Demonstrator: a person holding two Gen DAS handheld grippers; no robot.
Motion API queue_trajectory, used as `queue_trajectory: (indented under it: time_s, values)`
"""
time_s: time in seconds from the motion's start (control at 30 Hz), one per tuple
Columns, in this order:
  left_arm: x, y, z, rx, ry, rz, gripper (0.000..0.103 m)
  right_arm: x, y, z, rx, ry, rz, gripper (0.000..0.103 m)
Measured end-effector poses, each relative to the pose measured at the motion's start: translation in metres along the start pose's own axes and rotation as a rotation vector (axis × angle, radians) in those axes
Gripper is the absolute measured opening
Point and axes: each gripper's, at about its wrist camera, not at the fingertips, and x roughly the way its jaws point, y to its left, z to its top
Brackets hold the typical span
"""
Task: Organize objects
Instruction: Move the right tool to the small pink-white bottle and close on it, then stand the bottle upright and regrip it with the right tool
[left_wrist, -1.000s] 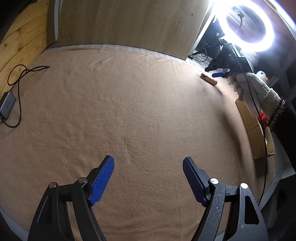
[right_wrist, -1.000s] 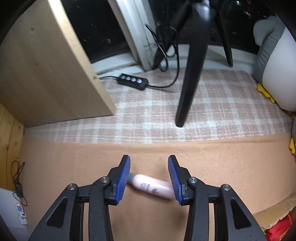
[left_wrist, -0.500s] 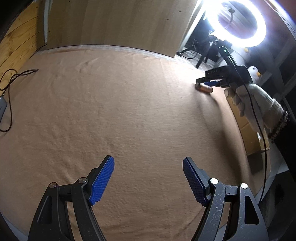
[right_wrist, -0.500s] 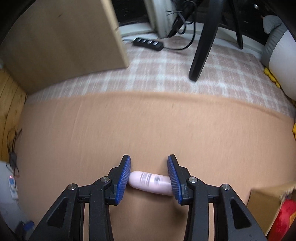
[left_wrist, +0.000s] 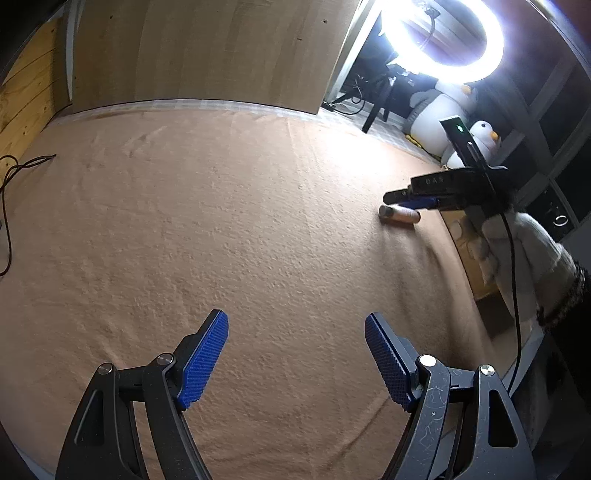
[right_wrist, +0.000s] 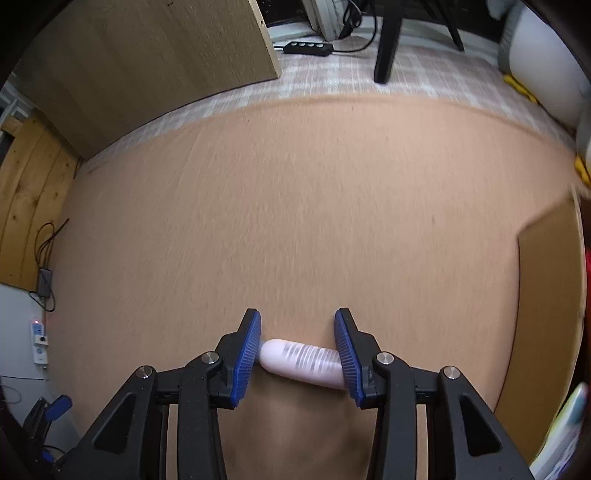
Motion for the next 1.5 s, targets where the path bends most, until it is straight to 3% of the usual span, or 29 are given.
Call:
queue_trajectory:
  time_s: [0.17,0.37,0.47,0.63,0.87,1.3,1.5]
  values:
    - [0.004,-0.003,-0.002,0.007,0.009,-0.002,0.079,-0.009,-0.012,-0.027,0.076,-0.002,0.07,0.038]
    - [0.013,-0.006,0.002,0.018,0.022,-0.014,0.08,-0.011,-0.02,-0.061,0.146,0.03,0.251,0.038]
    - [0.014,-0.012,0.002,0.036,0.022,-0.016,0.08,-0.014,-0.013,-0.075,0.128,0.009,0.257,0.038]
    - [0.016,-0.017,0.0,0.059,0.029,-0.002,0.08,-0.024,0.015,-0.084,-0.005,-0.093,0.123,0.038]
    - [0.011,-0.012,0.0,0.049,0.022,0.001,0.08,-0.018,0.055,-0.089,-0.229,-0.098,-0.031,0.039]
    - [0.008,0.003,-0.008,0.018,0.022,0.036,0.08,-0.004,0.056,-0.089,-0.304,-0.074,-0.109,0.037]
    - [0.01,0.001,-0.007,0.024,0.029,0.041,0.08,-0.004,0.057,-0.09,-0.308,-0.076,-0.12,0.021]
